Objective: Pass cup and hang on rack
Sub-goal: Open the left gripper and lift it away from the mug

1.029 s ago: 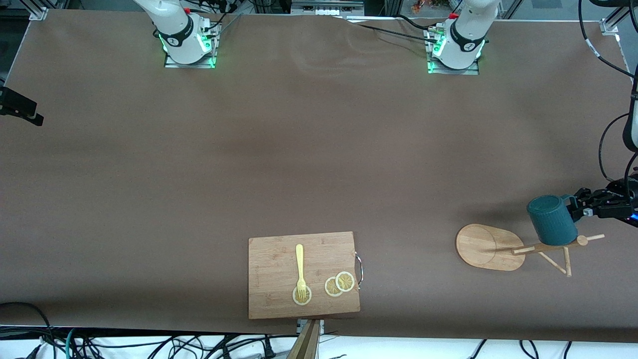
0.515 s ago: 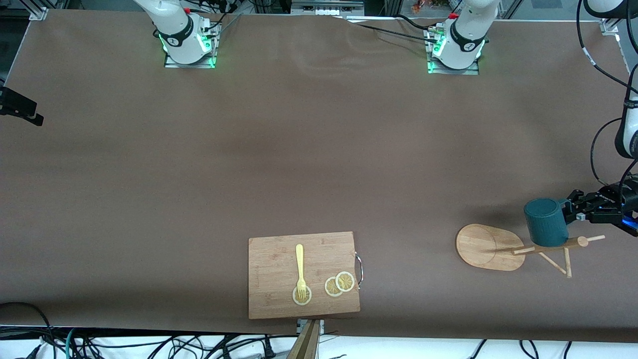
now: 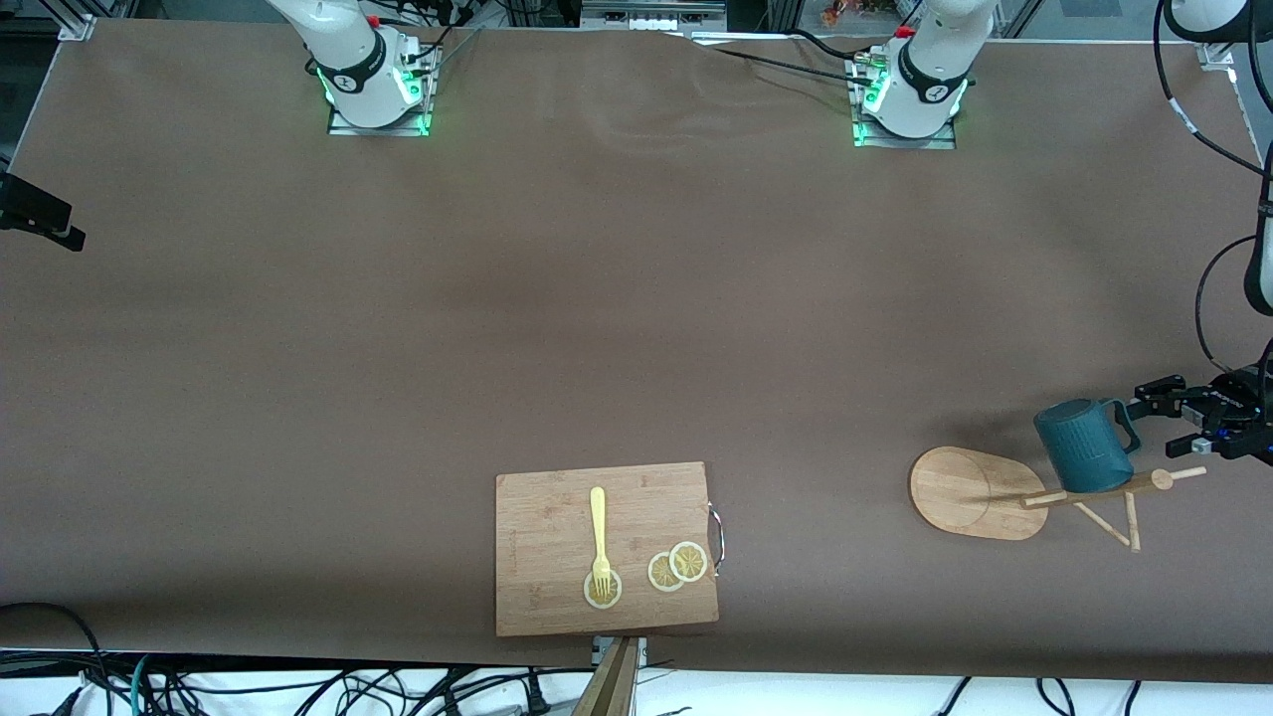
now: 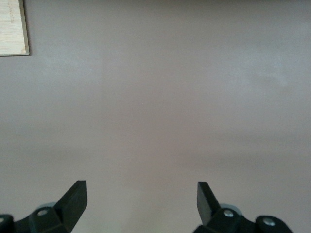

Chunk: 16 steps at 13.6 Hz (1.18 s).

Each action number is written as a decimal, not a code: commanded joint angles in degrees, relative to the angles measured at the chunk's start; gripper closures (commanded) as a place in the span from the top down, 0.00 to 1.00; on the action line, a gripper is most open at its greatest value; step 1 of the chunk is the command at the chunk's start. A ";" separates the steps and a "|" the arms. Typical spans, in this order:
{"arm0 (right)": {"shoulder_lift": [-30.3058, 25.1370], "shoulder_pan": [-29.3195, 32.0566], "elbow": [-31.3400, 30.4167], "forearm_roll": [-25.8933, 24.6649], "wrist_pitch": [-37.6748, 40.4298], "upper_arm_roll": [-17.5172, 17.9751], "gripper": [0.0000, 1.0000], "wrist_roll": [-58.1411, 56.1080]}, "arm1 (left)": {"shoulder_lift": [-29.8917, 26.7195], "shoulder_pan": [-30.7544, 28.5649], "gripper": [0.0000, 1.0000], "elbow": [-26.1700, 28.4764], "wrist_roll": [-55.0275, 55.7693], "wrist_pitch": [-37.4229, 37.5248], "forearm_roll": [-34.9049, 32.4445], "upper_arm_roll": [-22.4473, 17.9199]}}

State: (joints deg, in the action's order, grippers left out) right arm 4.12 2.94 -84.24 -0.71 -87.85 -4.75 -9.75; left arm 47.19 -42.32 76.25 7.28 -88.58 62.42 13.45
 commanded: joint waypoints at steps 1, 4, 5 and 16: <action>-0.43 0.57 -0.49 0.62 -0.57 0.09 1.00 -1.15 | -0.69 0.04 1.00 -4.87 1.16 2.26 -10.77 -0.17; -0.43 0.57 -0.49 0.54 -0.57 0.09 1.00 -1.15 | -4.28 0.39 1.00 -5.24 0.81 2.80 -22.91 0.70; -0.43 0.57 -0.49 0.45 -0.57 0.09 1.00 -1.15 | -6.39 1.00 1.00 -5.06 0.81 2.80 -27.91 0.97; 0.54 0.57 -0.49 -0.08 -1.18 -0.53 1.00 -1.24 | -25.74 24.45 1.00 5.75 0.98 8.16 -64.23 7.62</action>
State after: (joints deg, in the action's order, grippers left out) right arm 5.18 3.03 -84.24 -0.76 -88.54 -5.38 -9.85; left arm 25.14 -20.42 78.10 8.50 -79.42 2.62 18.28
